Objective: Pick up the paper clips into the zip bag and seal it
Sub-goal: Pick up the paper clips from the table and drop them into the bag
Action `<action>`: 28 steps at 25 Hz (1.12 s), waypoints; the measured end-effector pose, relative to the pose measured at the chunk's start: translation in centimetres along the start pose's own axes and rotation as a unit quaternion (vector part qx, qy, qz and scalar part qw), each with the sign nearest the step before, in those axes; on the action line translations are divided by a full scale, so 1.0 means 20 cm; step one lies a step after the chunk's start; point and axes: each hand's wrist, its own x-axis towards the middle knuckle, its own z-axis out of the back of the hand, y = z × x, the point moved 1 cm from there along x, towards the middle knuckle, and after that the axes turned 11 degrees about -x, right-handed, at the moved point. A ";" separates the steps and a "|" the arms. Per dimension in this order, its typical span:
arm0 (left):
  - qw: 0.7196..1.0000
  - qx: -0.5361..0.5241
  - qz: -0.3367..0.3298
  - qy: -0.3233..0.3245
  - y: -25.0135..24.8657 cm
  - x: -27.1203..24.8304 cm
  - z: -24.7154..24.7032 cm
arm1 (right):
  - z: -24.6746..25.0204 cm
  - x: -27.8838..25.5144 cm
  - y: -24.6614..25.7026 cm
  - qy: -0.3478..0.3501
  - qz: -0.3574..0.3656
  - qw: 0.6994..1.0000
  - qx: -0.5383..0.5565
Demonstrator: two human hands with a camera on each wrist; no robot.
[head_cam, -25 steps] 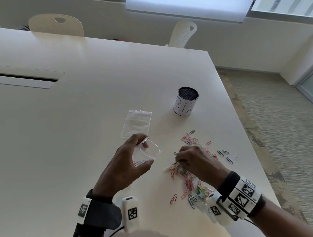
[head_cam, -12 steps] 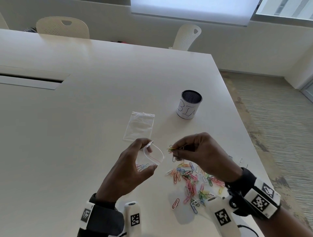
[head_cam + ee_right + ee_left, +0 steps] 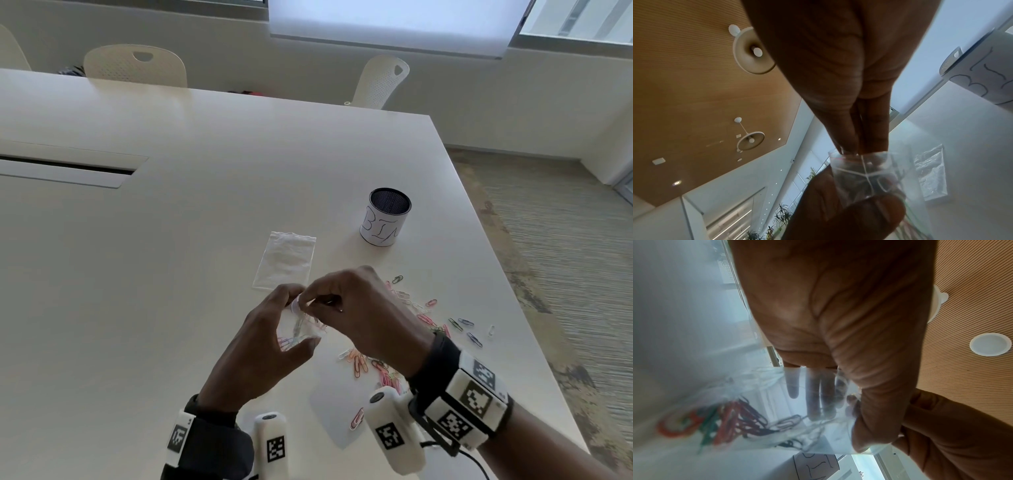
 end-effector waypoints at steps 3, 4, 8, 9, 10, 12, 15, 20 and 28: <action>1.000 -0.001 0.000 -0.001 0.00 0.00 0.00 | 0.05 0.00 -0.01 -0.035 -0.015 0.999 0.010; 1.000 0.003 -0.004 -0.002 0.00 0.00 0.00 | 0.07 0.00 -0.03 -0.048 -0.023 0.999 0.008; 1.000 0.009 -0.008 -0.004 0.01 0.00 0.00 | 0.17 -0.03 -0.24 -0.068 -0.086 0.994 -0.023; 1.000 0.008 -0.010 -0.004 0.01 0.00 0.00 | 0.19 -0.04 -0.33 -0.068 -0.108 0.991 -0.040; 1.000 0.007 -0.013 -0.003 0.01 0.00 0.00 | 0.22 -0.04 -0.42 -0.069 -0.130 0.987 -0.061; 1.000 0.002 -0.017 0.001 0.01 0.02 -0.01 | 0.24 -0.05 -0.60 -0.068 -0.170 0.978 -0.103; 1.000 -0.004 -0.023 0.013 0.00 0.04 -0.03 | 0.21 -0.06 -0.79 -0.034 -0.209 0.966 -0.150; 0.999 -0.008 -0.027 0.025 0.00 0.06 -0.05 | 0.09 -0.06 -0.83 0.052 -0.183 0.961 -0.200; 0.999 -0.010 -0.027 0.034 0.02 0.08 -0.04 | 0.10 -0.12 -0.70 0.134 -0.137 0.969 -0.156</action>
